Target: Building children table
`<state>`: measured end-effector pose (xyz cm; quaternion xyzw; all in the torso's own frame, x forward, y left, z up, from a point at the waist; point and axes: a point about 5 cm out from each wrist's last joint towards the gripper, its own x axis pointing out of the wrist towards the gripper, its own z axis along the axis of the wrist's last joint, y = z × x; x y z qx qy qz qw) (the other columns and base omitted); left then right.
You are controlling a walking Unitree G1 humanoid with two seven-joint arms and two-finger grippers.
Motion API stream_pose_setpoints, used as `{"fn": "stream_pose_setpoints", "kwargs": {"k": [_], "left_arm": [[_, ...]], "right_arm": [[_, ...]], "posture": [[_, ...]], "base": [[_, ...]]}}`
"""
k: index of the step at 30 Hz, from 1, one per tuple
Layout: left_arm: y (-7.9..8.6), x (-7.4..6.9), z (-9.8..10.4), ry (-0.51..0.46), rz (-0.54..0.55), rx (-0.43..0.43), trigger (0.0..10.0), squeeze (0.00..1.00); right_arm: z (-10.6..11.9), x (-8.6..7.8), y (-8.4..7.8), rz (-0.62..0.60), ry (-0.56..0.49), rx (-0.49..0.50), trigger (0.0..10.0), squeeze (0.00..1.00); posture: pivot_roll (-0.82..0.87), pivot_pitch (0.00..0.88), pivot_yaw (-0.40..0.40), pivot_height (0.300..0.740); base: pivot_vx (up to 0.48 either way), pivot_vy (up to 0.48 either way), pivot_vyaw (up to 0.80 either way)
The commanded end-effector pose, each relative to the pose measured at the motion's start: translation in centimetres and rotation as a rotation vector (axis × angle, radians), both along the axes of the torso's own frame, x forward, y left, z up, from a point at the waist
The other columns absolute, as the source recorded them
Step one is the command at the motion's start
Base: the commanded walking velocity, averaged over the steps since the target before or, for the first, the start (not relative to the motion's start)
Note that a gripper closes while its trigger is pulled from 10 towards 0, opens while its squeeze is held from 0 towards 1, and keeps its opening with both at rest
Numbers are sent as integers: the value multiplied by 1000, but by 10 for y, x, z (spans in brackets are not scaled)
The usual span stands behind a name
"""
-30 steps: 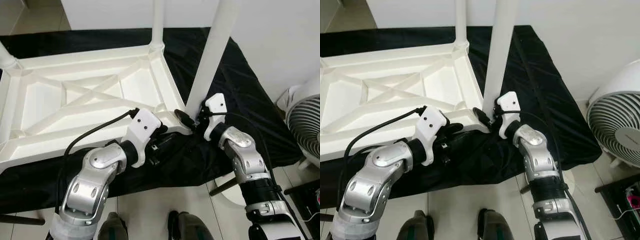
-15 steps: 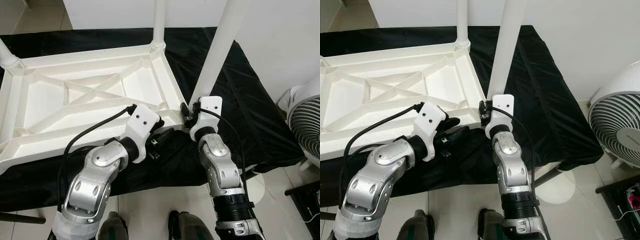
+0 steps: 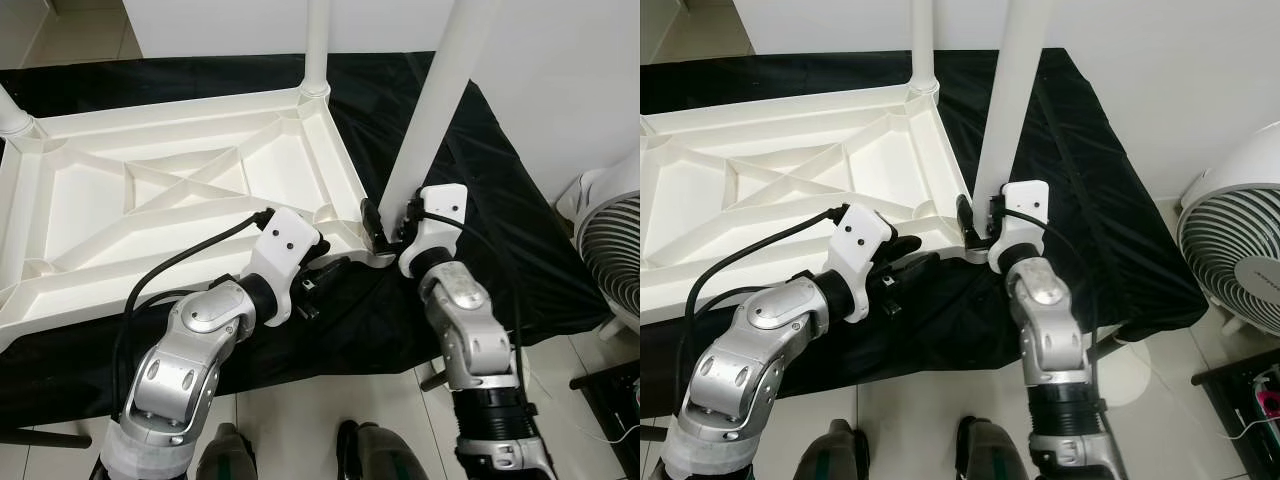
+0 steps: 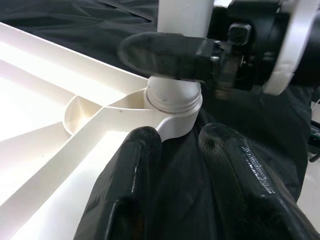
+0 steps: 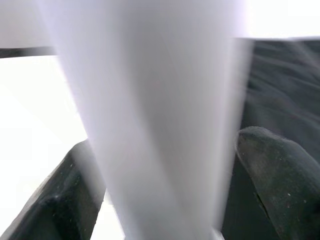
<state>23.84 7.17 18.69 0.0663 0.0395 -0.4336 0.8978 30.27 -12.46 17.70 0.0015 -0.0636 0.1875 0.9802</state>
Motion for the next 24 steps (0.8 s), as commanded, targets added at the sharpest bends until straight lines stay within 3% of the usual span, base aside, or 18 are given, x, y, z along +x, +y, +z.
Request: {"fn": "stream_pose_setpoints", "kwargs": {"k": [1, 3, 8, 14, 15, 16, 17, 24], "left_arm": [[0, -2, -3, 17, 19, 4, 10000, 0], [-1, -1, -3, 17, 19, 4, 10000, 0], [0, -2, -2, 12, 18, 8, 10000, 0], [1, -3, -3, 14, 13, 15, 10000, 0], [1, -3, -3, 13, 13, 15, 10000, 0], [1, -3, -3, 13, 14, 16, 10000, 0], [1, -3, -2, 12, 13, 17, 10000, 0], [1, -4, -3, 13, 16, 16, 10000, 0]], "right_arm": [[0, 0, 1, 88, -3, -1, 10000, 0], [0, 1, 0, 109, -3, -12, 10000, 0], [-5, 9, -14, 299, -7, -146, 10000, 0], [-15, 16, -18, 418, 38, -212, 10000, 0], [-19, 18, -19, 448, 52, -222, 5922, 0], [-21, 19, -19, 468, 60, -226, 5922, 0], [-24, 21, -20, 478, 68, -246, 118, 0], [-27, 22, -22, 514, 68, -247, 0, 0]], "posture": [[-32, 114, 6, 740], [-28, 108, 3, 740], [-18, 98, 7, 740], [-12, 92, 11, 740], [-9, 93, 11, 740], [-9, 93, 11, 740], [-6, 90, 10, 740], [-2, 89, 5, 740]], "base": [[0, 0, 0], [0, 0, 0], [0, 0, 0], [0, 0, 0], [0, 0, 0], [0, 0, 0], [0, 0, 0], [0, 0, 0]]}}
